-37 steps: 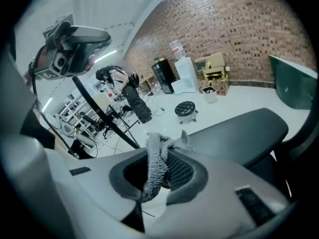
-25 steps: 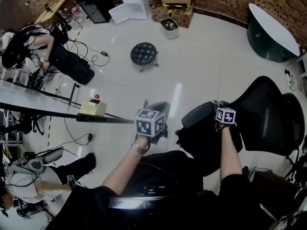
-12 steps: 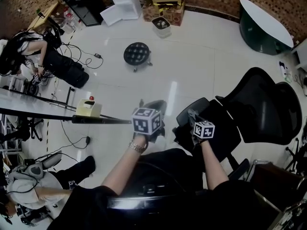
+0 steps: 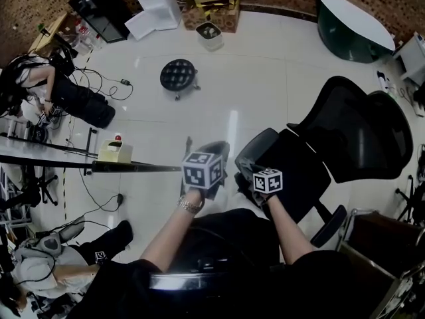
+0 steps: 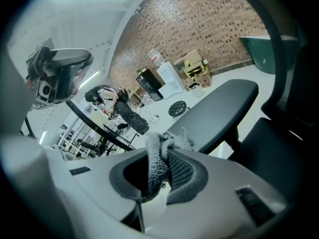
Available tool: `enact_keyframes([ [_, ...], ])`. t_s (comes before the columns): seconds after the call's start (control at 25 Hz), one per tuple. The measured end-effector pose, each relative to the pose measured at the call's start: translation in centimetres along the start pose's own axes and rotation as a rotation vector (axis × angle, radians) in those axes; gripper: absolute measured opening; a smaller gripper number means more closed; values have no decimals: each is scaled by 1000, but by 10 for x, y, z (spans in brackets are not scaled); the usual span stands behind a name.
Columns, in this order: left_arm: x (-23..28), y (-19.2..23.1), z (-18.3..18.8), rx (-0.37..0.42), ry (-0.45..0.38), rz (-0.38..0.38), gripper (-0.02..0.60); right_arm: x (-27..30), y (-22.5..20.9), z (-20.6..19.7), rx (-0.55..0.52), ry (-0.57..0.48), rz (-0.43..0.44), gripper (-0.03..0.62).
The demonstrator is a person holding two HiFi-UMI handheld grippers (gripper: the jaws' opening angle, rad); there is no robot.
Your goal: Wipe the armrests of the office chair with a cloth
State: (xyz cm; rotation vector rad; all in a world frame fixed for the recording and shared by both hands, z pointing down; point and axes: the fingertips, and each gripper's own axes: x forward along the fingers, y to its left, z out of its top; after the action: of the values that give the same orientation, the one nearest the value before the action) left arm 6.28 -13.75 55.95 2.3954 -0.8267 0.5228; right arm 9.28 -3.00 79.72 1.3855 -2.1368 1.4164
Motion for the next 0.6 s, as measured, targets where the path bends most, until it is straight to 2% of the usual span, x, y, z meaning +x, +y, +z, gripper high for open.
enact_keyframes([
  [0.12, 0, 0, -14, 12, 31, -13, 37, 1, 12, -2, 13, 5, 15, 64],
  [0.24, -1, 2, -23, 34, 65, -39, 37, -7, 23, 9, 43, -66, -26, 64],
  [0.44, 8, -18, -9, 98, 64, -162, 37, -46, 33, 54, 55, -225, -195, 64],
  [0.6, -10, -35, -3, 197, 66, -267, 37, -74, 57, 80, 117, -325, -367, 64],
])
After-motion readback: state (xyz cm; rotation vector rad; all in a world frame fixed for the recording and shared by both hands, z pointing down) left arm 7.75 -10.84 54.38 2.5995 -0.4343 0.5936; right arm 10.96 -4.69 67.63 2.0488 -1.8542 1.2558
